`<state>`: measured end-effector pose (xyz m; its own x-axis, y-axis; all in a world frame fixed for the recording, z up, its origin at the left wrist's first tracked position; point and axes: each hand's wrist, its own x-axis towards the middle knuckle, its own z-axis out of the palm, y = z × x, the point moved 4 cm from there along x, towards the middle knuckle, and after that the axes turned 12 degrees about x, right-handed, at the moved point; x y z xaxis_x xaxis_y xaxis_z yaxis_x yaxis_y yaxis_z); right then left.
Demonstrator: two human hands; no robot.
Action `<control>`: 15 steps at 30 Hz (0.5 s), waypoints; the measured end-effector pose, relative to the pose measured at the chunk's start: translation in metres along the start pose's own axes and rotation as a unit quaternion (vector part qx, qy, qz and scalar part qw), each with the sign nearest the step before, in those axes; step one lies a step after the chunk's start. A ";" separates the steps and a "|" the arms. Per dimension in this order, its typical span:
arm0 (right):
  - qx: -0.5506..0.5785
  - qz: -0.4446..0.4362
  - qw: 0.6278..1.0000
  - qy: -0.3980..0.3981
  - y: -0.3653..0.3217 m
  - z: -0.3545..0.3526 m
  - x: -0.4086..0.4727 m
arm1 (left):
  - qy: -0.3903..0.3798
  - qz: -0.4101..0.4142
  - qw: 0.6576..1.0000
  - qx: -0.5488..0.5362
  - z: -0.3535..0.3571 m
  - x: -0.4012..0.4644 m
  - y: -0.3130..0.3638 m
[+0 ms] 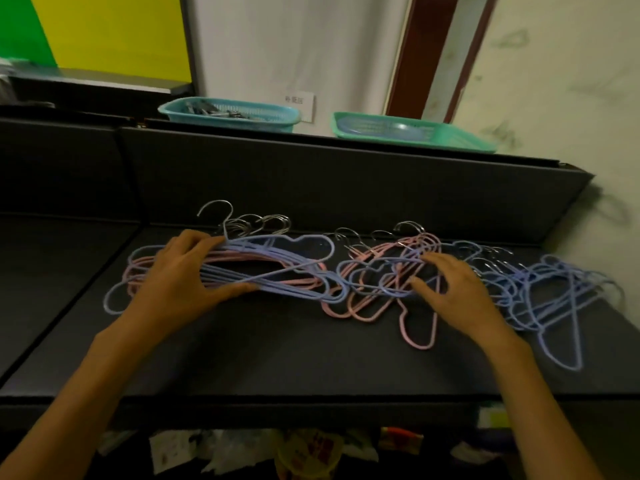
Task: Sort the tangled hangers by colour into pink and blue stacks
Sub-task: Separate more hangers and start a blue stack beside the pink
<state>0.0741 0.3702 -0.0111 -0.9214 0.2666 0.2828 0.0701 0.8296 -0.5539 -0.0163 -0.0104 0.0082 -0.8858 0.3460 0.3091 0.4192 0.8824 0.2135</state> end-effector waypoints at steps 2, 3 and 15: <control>-0.023 0.010 1.000 -0.018 0.012 -0.006 -0.001 | 0.017 0.015 1.000 0.005 0.002 0.000 0.019; -0.033 0.019 0.999 -0.033 0.020 -0.009 -0.002 | 0.020 0.021 0.999 0.014 0.005 0.001 0.028; 0.006 0.057 0.985 -0.163 0.055 -0.024 0.039 | 0.000 0.028 1.000 0.007 0.040 0.024 0.091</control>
<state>0.0509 0.4382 -0.0118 -0.9816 0.1851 -0.0470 0.1779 0.7966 -0.5777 -0.0075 0.0907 -0.0020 -0.8609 0.3948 0.3210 0.4654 0.8660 0.1829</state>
